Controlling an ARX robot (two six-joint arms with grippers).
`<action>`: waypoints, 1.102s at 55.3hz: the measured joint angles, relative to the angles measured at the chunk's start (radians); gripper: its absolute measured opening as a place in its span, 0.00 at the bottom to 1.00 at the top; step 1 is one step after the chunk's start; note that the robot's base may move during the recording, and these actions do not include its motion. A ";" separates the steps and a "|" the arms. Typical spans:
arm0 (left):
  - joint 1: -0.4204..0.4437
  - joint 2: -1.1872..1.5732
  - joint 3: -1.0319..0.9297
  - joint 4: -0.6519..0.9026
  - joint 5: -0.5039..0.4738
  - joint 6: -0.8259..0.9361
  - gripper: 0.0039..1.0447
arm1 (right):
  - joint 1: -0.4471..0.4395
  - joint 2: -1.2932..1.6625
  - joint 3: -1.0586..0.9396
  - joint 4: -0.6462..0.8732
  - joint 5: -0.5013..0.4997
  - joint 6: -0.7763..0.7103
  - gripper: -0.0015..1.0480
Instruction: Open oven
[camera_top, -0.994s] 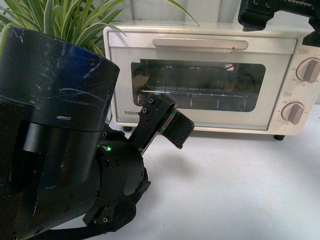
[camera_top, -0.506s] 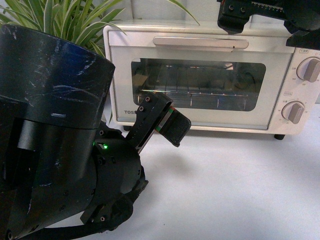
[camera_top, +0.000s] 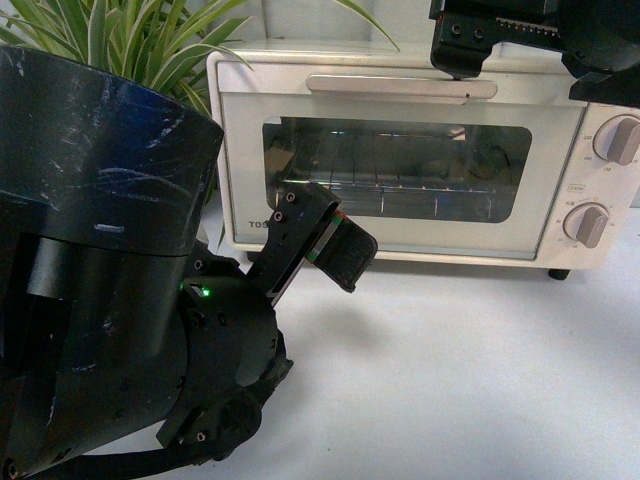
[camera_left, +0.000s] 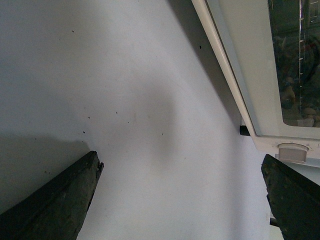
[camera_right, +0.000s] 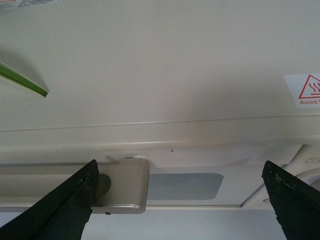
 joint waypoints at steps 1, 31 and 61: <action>0.000 0.000 0.000 0.000 0.000 0.000 0.94 | 0.000 -0.002 -0.002 0.000 -0.003 -0.004 0.91; 0.012 -0.004 -0.008 0.000 0.003 0.000 0.94 | 0.009 -0.143 -0.242 0.132 -0.076 -0.086 0.91; 0.012 -0.014 -0.023 0.000 0.015 0.016 0.94 | 0.036 -0.273 -0.499 0.210 -0.178 -0.082 0.91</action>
